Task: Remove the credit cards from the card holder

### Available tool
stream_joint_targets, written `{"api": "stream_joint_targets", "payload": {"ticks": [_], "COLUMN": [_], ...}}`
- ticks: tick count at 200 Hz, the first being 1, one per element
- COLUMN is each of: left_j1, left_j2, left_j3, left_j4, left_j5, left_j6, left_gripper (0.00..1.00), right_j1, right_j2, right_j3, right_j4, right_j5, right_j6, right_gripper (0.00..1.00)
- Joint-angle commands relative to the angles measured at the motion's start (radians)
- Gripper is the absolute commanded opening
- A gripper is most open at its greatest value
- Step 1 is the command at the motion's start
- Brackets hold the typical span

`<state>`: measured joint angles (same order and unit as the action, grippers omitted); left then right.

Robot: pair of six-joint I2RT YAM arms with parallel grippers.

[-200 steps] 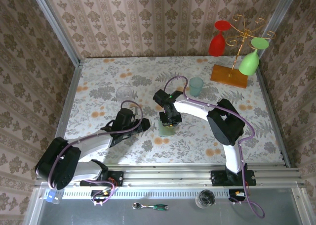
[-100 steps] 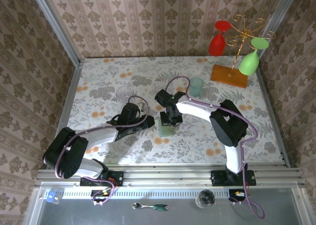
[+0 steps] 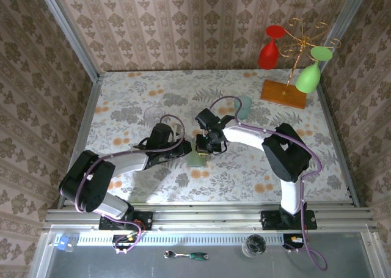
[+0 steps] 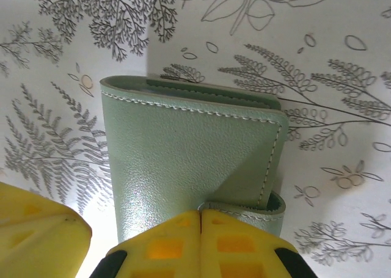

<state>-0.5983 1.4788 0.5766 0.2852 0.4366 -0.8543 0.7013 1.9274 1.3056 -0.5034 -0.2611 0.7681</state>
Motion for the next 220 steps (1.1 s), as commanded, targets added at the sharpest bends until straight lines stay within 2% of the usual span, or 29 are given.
{"api": "stream_joint_targets", "payload": {"ticks": [1, 63, 71, 84, 99, 182, 220], "left_j1": [0.017, 0.052, 0.054, 0.057, 0.064, 0.097, 0.107], "left_j2": [0.024, 0.15, 0.172, 0.217, 0.252, 0.315, 0.332], "left_j3": [-0.011, 0.018, 0.034, 0.085, 0.12, 0.104, 0.101], "left_j4": [0.012, -0.036, -0.073, -0.226, -0.355, -0.382, -0.394], "left_j5": [0.052, 0.164, 0.17, 0.152, 0.117, 0.105, 0.099], "left_j6": [-0.037, -0.039, -0.025, 0.025, 0.071, 0.069, 0.069], "left_gripper": [0.0, 0.0, 0.0, 0.0, 0.0, 0.0, 0.0], "right_j1": [0.003, 0.003, 0.004, 0.007, 0.022, 0.07, 0.078], "right_j2": [0.006, 0.019, 0.022, 0.04, 0.081, 0.14, 0.139], "right_j3": [-0.023, -0.041, -0.033, -0.002, 0.067, 0.163, 0.17], "right_j4": [0.081, 0.113, 0.085, 0.019, -0.126, -0.388, -0.448], "right_j5": [-0.051, -0.055, -0.041, -0.014, 0.044, 0.297, 0.385], "right_j6": [0.062, 0.079, 0.068, 0.033, -0.034, -0.141, -0.177], "right_gripper": [0.0, 0.0, 0.0, 0.0, 0.0, 0.0, 0.0]}}
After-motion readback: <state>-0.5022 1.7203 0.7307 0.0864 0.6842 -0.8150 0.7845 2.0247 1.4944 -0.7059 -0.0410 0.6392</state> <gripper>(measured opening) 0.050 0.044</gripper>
